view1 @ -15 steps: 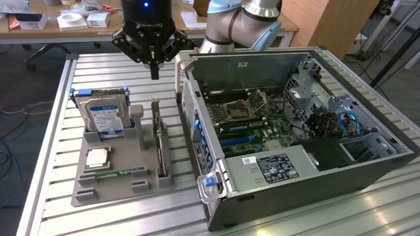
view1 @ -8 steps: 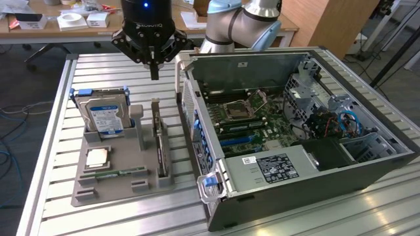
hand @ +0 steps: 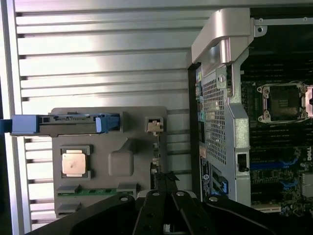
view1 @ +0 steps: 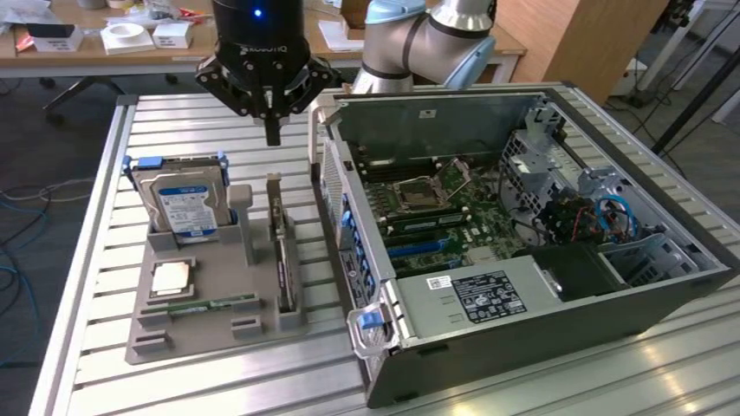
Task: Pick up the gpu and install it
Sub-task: 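Reach for the gpu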
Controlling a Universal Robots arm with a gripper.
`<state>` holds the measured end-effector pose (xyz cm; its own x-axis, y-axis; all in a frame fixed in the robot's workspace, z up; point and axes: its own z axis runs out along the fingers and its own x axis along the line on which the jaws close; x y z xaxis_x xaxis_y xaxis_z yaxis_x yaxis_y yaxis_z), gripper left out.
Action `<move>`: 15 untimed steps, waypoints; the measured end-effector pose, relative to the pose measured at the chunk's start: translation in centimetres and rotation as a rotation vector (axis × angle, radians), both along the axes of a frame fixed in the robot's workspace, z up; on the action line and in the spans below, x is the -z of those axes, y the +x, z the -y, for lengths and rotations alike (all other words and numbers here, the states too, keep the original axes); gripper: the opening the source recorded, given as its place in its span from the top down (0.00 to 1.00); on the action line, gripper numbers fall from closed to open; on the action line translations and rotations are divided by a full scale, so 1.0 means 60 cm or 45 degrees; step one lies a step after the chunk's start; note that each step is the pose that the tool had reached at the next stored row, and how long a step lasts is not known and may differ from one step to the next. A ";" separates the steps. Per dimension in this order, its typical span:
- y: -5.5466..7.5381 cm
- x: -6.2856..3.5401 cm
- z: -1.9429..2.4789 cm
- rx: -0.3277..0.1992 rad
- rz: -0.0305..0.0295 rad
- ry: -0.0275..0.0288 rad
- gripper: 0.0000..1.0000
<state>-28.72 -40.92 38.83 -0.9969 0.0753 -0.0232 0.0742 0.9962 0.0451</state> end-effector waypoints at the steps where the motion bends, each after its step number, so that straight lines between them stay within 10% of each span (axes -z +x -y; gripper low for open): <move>1: 0.000 0.000 0.0012 0.000 -0.0001 -0.0001 0.90; 15: 0.000 0.000 0.0242 0.000 -0.0001 -0.0001 0.90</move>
